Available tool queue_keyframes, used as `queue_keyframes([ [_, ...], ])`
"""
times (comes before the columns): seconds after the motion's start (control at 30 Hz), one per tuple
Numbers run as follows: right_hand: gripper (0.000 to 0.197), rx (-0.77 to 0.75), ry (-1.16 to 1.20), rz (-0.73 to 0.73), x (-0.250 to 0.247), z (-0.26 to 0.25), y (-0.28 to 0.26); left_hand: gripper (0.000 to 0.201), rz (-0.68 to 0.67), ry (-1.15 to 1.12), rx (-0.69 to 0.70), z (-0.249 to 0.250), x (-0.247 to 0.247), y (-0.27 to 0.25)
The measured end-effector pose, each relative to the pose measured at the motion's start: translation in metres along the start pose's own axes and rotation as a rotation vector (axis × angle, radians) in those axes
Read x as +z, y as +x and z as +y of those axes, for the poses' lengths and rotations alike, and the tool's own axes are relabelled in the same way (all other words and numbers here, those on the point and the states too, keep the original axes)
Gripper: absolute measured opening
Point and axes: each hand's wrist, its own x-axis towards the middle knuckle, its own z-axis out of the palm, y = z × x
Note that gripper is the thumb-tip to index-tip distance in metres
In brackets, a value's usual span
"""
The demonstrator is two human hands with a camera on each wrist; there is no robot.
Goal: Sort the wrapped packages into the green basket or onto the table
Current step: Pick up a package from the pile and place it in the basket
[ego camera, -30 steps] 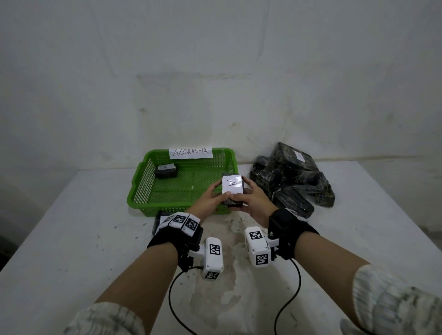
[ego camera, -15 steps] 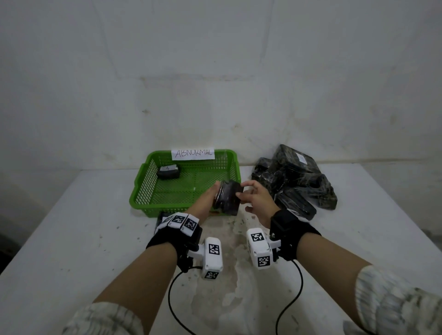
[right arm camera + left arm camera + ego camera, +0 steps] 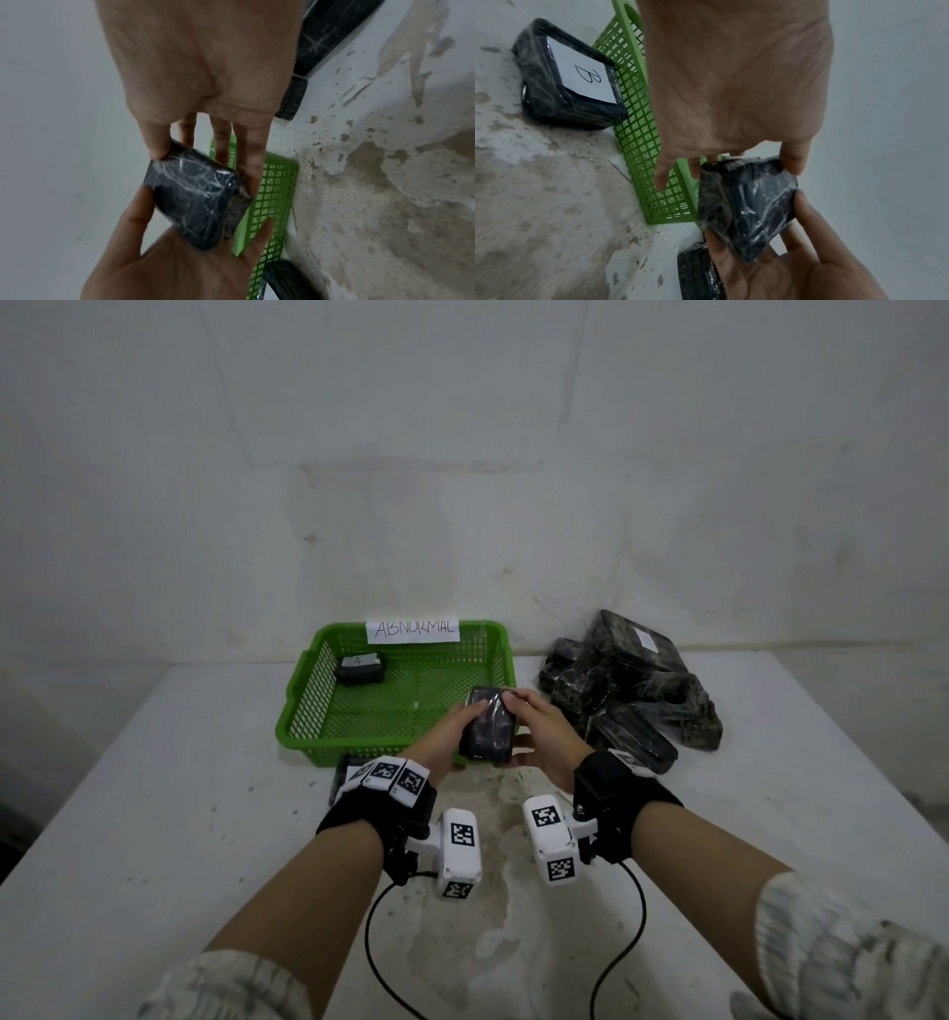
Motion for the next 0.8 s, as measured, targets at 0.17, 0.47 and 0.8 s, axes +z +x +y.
queue_keyframes([
  [0.17,0.019,-0.032,-0.015,0.002,0.001,-0.002,-0.001,0.040,0.082,-0.007,0.130,0.005,0.001,-0.001],
  [0.47,0.053,-0.072,0.005,-0.028,-0.004,0.002,0.002,0.041,0.081,-0.021,0.148,0.003,-0.004,-0.003],
  [0.8,0.074,-0.077,-0.108,-0.106,-0.008,0.006,0.003,0.046,0.020,-0.095,0.162,0.000,-0.007,-0.005],
])
